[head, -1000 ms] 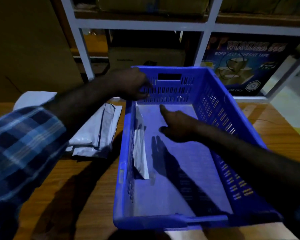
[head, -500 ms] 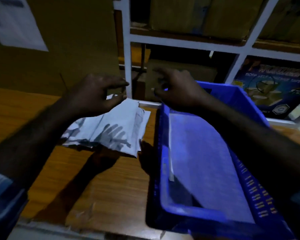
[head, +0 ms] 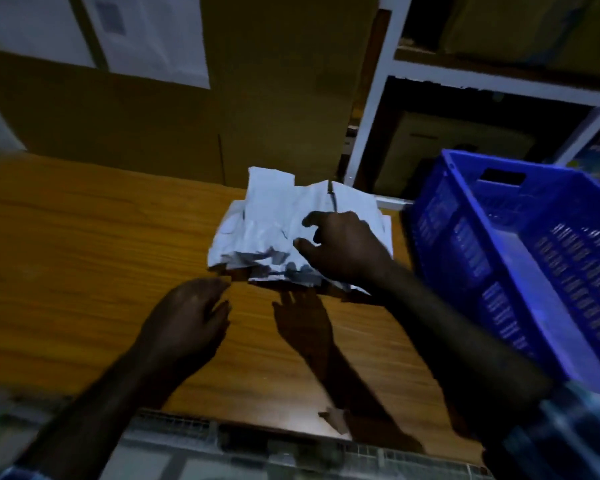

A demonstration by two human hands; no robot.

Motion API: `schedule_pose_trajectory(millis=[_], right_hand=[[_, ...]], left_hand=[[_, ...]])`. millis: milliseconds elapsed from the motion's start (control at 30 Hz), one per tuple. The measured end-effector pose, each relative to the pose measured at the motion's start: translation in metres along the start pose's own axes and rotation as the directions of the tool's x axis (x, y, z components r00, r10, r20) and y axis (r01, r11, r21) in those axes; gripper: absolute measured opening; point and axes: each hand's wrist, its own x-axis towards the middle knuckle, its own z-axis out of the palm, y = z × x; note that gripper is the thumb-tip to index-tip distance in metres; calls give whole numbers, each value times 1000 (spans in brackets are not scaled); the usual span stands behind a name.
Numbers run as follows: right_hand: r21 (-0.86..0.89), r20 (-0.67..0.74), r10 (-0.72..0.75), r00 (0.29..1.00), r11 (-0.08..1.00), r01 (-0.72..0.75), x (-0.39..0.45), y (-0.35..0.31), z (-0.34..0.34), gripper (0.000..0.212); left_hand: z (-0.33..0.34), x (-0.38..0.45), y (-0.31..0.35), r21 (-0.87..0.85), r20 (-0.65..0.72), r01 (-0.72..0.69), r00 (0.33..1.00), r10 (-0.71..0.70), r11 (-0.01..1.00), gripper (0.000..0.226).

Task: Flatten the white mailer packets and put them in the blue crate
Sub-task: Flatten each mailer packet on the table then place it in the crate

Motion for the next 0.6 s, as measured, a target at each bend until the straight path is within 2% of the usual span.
schedule_pose_trajectory(millis=[67, 133, 200, 433, 500, 600], right_hand=[[19, -27, 47, 999, 999, -47, 13, -10, 18, 53], [61, -64, 111, 992, 992, -107, 33, -18, 34, 59], [92, -74, 186, 980, 980, -179, 58, -23, 50, 64], [202, -65, 425, 903, 892, -405, 124, -40, 97, 83], [130, -115, 422, 899, 904, -408, 129, -43, 108, 81], [95, -196, 393, 898, 919, -382, 136, -44, 118, 60]], left_hand=[[24, -14, -24, 129, 105, 39, 993, -53, 991, 68], [45, -26, -40, 167, 160, 121, 976, -148, 979, 79], [57, -32, -45, 153, 141, 171, 971, -193, 973, 81], [62, -27, -50, 214, 95, 156, 979, -180, 964, 76], [65, -26, -50, 223, 79, 152, 982, -173, 963, 76], [67, -25, -52, 226, 70, 149, 983, -168, 963, 76]])
